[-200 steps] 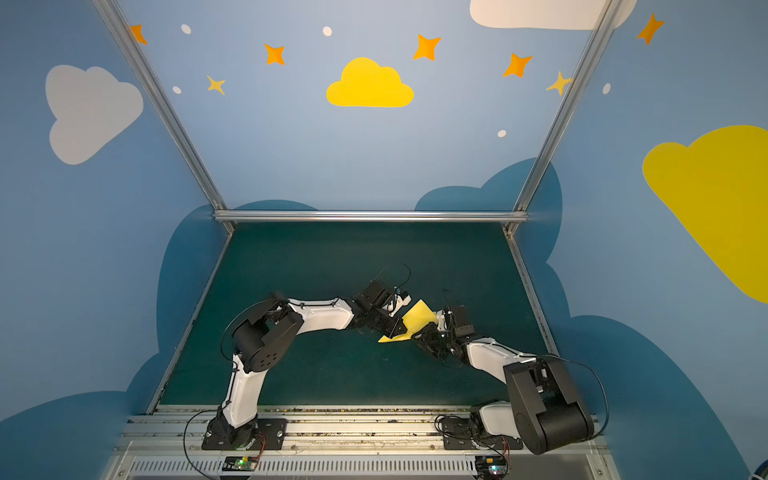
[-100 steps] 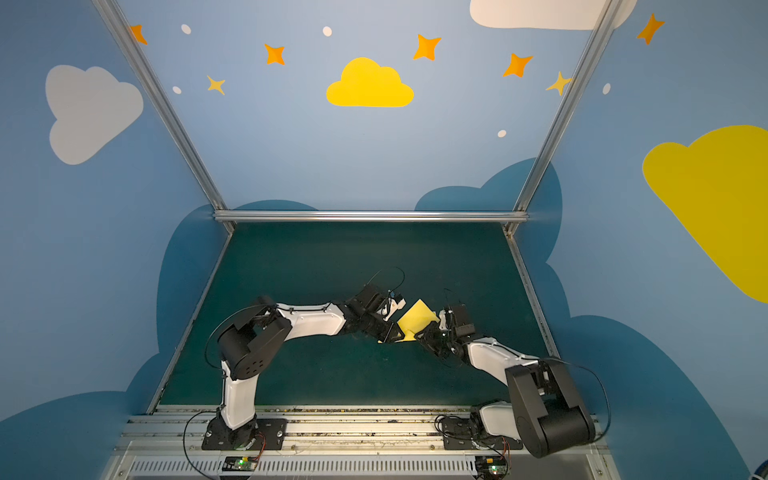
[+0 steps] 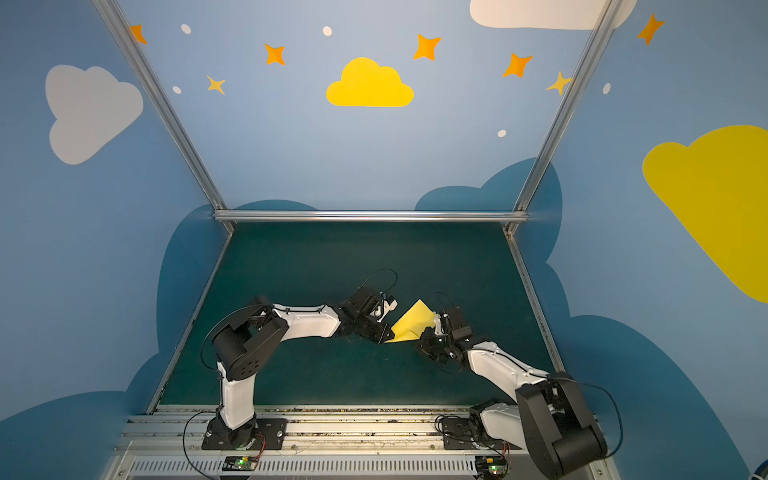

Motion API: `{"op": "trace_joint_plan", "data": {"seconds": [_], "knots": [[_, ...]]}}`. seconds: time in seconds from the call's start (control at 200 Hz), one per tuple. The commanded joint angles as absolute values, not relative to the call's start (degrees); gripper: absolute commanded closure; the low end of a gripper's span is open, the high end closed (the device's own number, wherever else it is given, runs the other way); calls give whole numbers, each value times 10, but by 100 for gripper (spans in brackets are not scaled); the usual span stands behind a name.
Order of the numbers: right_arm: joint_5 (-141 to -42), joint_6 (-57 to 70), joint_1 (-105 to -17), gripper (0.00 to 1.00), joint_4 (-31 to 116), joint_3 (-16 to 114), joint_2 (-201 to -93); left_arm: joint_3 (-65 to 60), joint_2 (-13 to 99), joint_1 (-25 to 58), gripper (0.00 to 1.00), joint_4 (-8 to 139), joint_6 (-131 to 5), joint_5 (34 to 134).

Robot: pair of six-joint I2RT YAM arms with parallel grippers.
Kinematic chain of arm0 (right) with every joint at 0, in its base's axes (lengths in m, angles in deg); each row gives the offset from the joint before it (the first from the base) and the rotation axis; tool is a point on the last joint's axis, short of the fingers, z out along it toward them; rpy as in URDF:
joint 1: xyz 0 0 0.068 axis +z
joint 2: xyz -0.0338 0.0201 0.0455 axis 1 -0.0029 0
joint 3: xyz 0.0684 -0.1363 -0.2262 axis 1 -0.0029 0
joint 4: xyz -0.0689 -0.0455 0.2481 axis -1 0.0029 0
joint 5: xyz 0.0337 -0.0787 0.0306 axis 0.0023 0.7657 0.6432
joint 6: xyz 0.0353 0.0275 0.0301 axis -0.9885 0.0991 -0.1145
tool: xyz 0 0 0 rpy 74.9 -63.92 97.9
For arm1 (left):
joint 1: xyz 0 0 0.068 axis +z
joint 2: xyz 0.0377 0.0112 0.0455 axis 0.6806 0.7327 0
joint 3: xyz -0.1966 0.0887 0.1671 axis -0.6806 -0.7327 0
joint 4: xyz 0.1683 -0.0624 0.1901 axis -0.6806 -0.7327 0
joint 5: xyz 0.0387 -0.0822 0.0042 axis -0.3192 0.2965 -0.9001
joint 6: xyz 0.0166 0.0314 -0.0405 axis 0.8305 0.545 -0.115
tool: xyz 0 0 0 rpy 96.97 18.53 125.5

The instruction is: Fold a paper plane with a square sheet of paper (fold left side to right side)

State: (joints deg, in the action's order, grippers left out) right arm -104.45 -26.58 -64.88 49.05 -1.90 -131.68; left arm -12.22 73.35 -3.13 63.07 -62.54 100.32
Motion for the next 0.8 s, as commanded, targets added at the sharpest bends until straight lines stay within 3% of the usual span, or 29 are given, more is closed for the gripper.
{"op": "trace_joint_plan", "data": {"seconds": [0.0, 0.38, 0.796], "knots": [[-1036, -260, -628, 97, 460, 20, -1356, -132, 751, -28, 95, 628, -624, 993], [-1030, -262, -585, 99, 415, 106, -1514, -136, 750, -29, 95, 623, -618, 993], [-1000, -270, -610, 100, 407, -17, -1459, -139, 756, -24, 97, 621, -615, 997]]}}
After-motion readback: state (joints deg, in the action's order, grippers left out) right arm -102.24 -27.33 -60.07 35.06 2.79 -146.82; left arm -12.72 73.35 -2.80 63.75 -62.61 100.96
